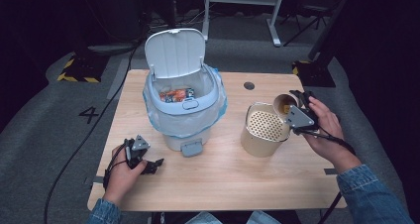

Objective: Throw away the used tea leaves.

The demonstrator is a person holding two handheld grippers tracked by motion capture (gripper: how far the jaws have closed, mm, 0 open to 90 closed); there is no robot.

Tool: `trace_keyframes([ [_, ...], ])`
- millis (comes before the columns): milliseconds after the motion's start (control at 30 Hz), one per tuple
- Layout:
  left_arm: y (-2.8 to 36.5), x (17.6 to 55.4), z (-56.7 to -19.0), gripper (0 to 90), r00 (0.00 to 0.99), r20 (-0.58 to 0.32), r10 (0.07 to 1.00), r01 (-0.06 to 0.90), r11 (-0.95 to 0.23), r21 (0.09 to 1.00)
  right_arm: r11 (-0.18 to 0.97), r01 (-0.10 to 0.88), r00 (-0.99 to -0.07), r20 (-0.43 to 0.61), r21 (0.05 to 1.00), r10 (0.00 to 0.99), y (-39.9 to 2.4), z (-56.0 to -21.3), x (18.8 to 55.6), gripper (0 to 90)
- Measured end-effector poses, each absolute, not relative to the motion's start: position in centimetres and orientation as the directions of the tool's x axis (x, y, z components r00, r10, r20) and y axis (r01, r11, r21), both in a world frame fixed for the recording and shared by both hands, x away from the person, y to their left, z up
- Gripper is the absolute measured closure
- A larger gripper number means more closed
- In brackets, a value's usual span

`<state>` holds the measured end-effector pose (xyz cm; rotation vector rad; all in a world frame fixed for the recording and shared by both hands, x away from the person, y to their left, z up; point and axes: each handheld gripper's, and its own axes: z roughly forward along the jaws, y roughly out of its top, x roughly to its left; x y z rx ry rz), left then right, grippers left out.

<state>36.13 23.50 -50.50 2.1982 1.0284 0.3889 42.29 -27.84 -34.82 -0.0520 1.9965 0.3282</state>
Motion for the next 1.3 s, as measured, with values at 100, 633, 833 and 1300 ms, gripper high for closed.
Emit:
trace_keyframes([
  [100,23.5,36.1,-50.5,9.2,0.645,-0.013,0.764,0.564,-0.464,0.683,0.977,-0.192,-0.383,-0.924,0.088,0.008,-27.4,-35.1,42.2,30.5],
  [633,23.5,36.1,-50.5,9.2,0.645,-0.013,0.764,0.564,-0.465,0.682,0.744,-0.099,0.09,-0.75,-0.661,-0.655,-24.8,-37.3,40.9,30.9],
  [833,23.5,36.1,-50.5,9.2,0.644,-0.014,0.764,0.565,-0.464,0.682,0.666,-0.063,0.172,-0.666,-0.743,-0.726,-24.5,-37.4,40.6,30.9],
  [1300,23.5,36.1,-50.5,9.2,0.645,-0.013,0.764,0.564,-0.465,0.682,0.479,0.001,0.247,-0.464,-0.878,-0.851,-23.6,-37.6,40.4,30.8],
])
